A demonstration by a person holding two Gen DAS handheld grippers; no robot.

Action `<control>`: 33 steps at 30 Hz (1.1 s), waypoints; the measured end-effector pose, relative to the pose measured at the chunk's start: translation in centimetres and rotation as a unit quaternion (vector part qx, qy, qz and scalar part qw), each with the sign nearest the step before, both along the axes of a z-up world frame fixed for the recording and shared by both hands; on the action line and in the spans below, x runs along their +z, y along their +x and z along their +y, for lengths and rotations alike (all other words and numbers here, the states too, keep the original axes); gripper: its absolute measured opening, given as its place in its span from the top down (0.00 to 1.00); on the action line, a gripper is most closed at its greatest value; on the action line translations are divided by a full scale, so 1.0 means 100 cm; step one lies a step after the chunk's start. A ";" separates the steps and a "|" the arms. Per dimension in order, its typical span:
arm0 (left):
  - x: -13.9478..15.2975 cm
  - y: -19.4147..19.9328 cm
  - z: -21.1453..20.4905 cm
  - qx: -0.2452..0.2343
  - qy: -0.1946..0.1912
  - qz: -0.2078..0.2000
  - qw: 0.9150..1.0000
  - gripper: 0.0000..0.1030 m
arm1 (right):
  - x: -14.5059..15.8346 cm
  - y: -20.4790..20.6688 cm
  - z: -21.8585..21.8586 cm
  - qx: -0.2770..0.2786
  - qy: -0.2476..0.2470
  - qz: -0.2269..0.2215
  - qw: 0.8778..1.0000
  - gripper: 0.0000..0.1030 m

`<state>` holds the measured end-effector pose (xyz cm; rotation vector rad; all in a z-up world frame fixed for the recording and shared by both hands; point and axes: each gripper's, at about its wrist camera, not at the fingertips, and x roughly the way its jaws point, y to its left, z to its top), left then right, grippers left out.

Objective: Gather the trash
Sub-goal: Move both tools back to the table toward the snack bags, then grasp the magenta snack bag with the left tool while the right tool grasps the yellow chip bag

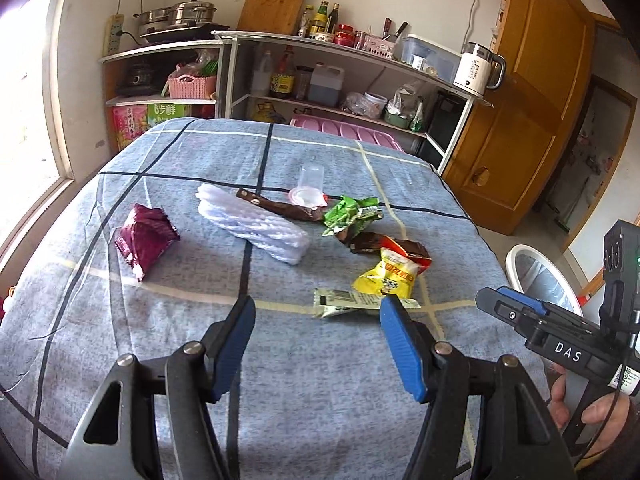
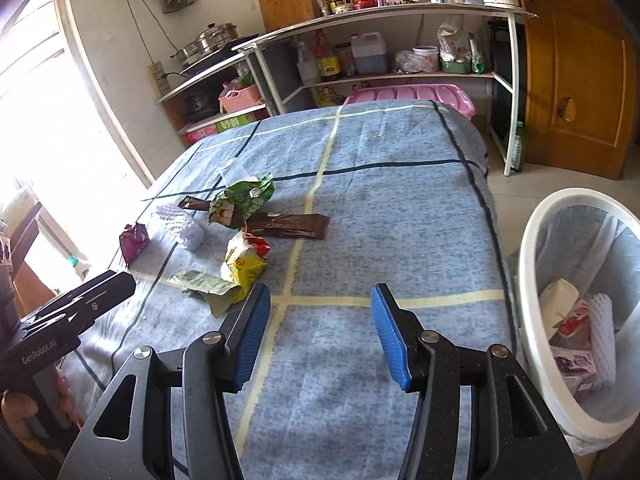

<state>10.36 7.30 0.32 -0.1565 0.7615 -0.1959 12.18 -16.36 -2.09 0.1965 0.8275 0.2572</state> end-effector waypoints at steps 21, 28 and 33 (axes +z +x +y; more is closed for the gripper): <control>-0.022 0.031 0.079 0.076 -0.021 0.048 0.996 0.26 | -0.020 0.052 0.051 0.042 0.002 0.041 0.998 0.44; -0.024 0.043 0.101 0.112 -0.028 0.046 0.992 0.24 | -0.023 0.061 0.058 0.044 -0.001 0.045 0.998 0.45; -0.026 0.059 0.113 0.117 -0.011 0.051 0.992 0.23 | -0.024 0.062 0.059 0.045 -0.005 0.040 0.998 0.46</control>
